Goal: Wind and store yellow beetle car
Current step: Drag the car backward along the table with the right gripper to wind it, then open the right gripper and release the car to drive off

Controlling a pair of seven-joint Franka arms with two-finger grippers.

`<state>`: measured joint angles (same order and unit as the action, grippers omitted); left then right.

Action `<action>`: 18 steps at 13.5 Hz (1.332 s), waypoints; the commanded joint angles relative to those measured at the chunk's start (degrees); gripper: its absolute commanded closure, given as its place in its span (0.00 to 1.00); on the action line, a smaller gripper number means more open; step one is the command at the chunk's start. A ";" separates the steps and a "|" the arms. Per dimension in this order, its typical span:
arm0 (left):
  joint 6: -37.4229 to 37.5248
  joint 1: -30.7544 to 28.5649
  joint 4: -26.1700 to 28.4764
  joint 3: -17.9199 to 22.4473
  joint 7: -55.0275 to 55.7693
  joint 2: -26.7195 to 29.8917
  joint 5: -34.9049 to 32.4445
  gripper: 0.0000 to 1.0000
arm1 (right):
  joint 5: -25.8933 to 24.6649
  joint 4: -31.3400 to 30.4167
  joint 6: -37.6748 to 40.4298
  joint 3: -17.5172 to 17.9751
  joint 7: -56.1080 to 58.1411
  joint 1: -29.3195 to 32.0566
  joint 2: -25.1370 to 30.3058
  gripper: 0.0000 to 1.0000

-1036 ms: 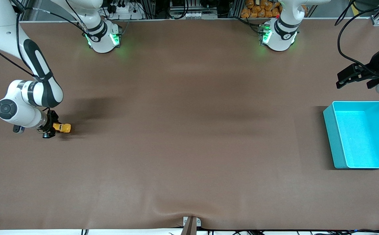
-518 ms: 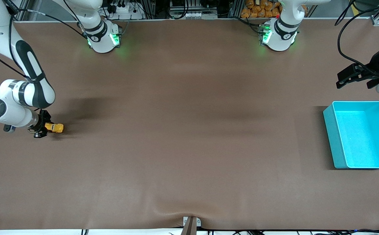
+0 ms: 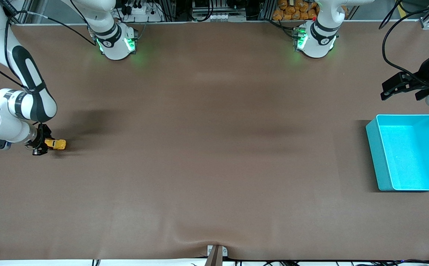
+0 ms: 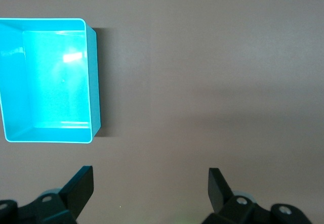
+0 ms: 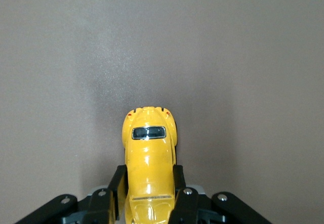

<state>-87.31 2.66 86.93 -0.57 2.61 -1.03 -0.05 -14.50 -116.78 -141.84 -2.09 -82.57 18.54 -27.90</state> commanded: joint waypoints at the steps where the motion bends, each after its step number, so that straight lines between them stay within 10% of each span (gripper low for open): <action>1: 0.04 -0.19 -0.71 -0.05 0.55 -0.37 0.14 0.00 | -2.03 1.03 -0.98 0.68 0.57 1.76 -4.17 0.97; 5: 0.13 -0.19 -0.71 -0.05 0.55 -0.37 0.14 0.00 | -2.03 1.47 -0.89 0.68 0.83 1.94 -4.44 0.85; 7: 0.04 -0.19 -0.71 -0.05 0.55 -0.37 0.14 0.00 | -1.94 1.47 -0.89 0.68 0.83 1.94 -4.35 0.38; 11: 0.04 -0.19 -0.71 -0.05 0.55 -0.37 0.14 0.00 | -1.76 4.00 3.39 0.86 0.74 1.15 -2.87 0.00; 18: 0.13 -0.11 -0.71 -0.05 0.55 -0.37 0.14 0.00 | 3.41 13.42 25.37 5.86 4.07 1.06 5.04 0.00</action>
<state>-87.31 2.64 86.93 -0.55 2.61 -1.06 -0.05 -13.56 -103.88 -119.40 2.35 -80.80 18.87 -25.46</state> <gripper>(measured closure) 0.000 0.000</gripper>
